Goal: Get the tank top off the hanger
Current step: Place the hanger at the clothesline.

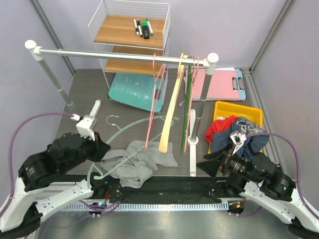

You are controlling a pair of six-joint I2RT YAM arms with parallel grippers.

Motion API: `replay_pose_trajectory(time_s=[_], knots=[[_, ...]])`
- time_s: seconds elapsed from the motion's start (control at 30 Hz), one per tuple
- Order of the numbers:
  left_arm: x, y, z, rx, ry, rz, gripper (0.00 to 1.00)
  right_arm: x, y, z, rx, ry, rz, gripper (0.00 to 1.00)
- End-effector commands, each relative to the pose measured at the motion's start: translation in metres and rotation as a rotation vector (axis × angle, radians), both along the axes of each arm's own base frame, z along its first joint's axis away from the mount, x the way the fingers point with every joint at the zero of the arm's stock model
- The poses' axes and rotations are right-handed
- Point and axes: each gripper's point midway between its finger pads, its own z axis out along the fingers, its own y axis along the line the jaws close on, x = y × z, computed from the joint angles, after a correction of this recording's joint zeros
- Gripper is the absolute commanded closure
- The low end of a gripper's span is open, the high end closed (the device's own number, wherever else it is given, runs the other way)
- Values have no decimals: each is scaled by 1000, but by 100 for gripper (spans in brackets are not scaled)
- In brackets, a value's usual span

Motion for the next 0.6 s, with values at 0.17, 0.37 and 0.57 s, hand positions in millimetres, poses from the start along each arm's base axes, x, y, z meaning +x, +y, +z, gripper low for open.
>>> replay_pose_trajectory(time_s=[0.17, 0.37, 0.57], knots=[[16, 84, 61, 31, -301, 284, 100, 3, -9, 21, 63, -27, -48, 3], [22, 92, 102, -24, -468, 294, 100, 4, -7, 16, 49, -20, -47, 3], [32, 97, 147, 26, -648, 286, 100, 4, -8, 17, 49, -20, -47, 3]])
